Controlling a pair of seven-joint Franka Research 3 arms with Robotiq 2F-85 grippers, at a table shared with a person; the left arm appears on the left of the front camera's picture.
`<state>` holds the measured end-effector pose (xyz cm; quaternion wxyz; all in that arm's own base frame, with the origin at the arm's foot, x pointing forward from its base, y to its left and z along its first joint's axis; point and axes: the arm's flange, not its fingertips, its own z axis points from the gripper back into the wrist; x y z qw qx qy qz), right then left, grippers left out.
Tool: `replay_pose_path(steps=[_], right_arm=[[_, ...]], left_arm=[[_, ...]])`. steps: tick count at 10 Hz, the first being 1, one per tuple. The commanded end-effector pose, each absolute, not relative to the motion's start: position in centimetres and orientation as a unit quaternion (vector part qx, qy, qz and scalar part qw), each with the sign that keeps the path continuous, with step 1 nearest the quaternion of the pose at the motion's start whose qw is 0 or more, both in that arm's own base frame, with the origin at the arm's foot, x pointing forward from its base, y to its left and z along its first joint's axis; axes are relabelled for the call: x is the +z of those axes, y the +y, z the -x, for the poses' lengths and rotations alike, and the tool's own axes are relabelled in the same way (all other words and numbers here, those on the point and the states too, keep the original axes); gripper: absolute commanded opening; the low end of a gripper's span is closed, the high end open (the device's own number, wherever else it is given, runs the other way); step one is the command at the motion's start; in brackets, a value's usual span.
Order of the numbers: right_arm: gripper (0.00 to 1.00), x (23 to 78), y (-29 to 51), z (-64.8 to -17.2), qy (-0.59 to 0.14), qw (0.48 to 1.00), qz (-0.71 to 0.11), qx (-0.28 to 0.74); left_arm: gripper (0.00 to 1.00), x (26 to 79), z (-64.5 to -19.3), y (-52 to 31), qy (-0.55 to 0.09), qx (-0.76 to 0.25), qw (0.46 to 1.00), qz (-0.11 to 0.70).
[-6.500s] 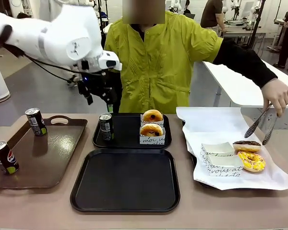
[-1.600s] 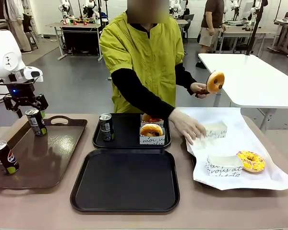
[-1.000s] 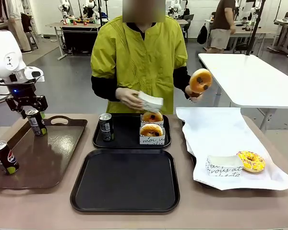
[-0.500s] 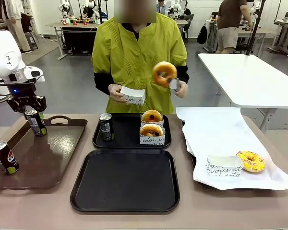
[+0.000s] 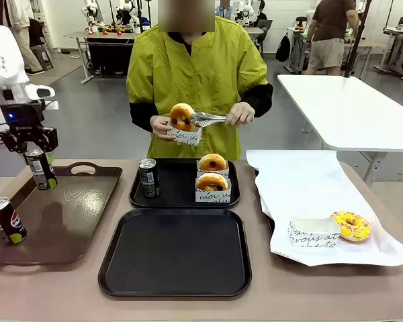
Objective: Set up donuts and drinks on trays.
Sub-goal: Pick up one Pepsi coke from the Handle tray and place it on the Flat Tray without a Pepsi coke.
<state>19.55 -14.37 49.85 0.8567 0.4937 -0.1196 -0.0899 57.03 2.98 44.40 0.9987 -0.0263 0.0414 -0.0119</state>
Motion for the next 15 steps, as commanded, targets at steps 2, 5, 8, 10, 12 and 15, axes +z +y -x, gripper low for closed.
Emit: replay_pose_path(steps=[2, 5, 8, 10, 12, 15], right_arm=[[1.00, 49.9, -14.4, -19.6, -0.124, 0.853, -0.501, -0.084], [1.00, 49.9, -14.4, -19.6, -0.124, 0.853, -0.501, -0.084], [1.00, 49.9, -14.4, -19.6, -0.124, 0.853, -0.501, -0.084], [1.00, 49.9, -14.4, -19.6, -0.124, 0.853, -0.501, -0.084], [1.00, 49.9, -14.4, -19.6, -0.124, 0.853, -0.501, -0.084], [1.00, 49.9, -14.4, -19.6, -0.124, 0.853, -0.501, -0.084]], left_arm=[[0.10, 50.3, -50.2, 1.7, 0.035, -0.081, 0.995, 0.040], [0.10, 52.9, -44.3, 0.1, 0.007, -0.134, 0.990, 0.035], [0.10, 53.6, -44.3, -0.3, 0.015, -0.122, 0.992, 0.030], [0.10, 53.6, -44.3, -0.3, 0.015, -0.122, 0.992, 0.030], [0.10, 53.6, -44.3, -0.3, 0.015, -0.122, 0.992, 0.030], [0.59, 51.3, -43.1, -4.8, 0.005, -0.182, 0.983, 0.028]])
